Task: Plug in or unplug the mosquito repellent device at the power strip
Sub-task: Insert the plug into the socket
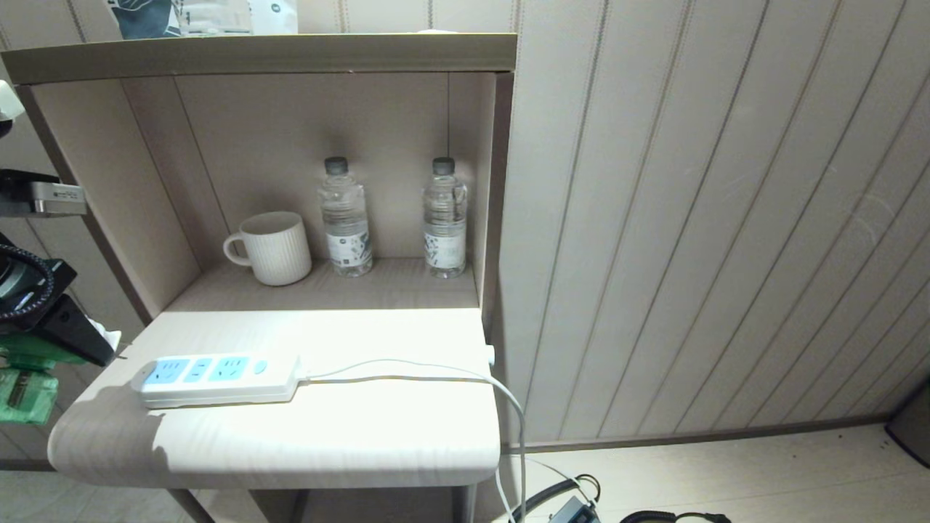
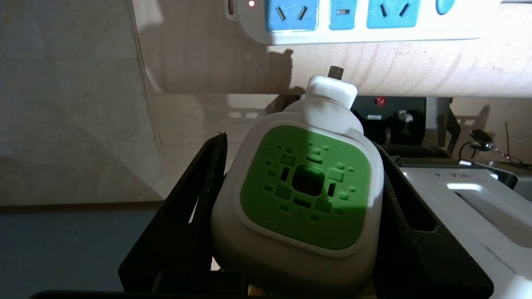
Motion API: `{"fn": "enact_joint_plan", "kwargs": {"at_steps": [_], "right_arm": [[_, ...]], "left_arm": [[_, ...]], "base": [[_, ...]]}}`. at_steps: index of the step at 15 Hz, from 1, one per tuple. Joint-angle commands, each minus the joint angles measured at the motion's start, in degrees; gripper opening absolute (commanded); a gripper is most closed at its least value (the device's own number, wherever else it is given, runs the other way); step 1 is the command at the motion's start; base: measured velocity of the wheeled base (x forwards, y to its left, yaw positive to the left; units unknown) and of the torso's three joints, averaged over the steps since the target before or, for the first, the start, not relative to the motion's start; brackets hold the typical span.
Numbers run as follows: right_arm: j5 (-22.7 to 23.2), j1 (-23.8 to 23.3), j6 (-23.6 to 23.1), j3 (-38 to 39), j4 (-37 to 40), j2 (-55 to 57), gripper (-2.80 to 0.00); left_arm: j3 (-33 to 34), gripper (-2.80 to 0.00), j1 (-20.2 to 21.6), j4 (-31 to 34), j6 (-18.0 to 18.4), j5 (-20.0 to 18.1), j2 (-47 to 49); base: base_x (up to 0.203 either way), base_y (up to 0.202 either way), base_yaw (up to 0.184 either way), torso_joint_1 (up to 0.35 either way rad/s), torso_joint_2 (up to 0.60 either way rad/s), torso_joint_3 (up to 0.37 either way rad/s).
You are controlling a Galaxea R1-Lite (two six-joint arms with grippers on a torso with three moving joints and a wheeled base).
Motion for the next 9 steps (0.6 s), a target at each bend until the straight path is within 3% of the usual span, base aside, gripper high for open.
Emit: {"fn": "enact_joint_plan", "kwargs": {"at_steps": [1, 9], "right_arm": [[0.0, 0.0, 0.0, 0.0, 0.0, 0.0, -2.8], [0.0, 0.0, 0.0, 0.0, 0.0, 0.0, -2.8]], "left_arm": [[-0.4, -2.8, -0.1, 2.7, 0.3, 0.0, 2.7], [-0.5, -2.8, -0.2, 0.8, -0.9, 0.3, 6.1]], "base": [[0.0, 0.0, 0.0, 0.0, 0.0, 0.0], [0.0, 0.0, 0.0, 0.0, 0.0, 0.0]]}}
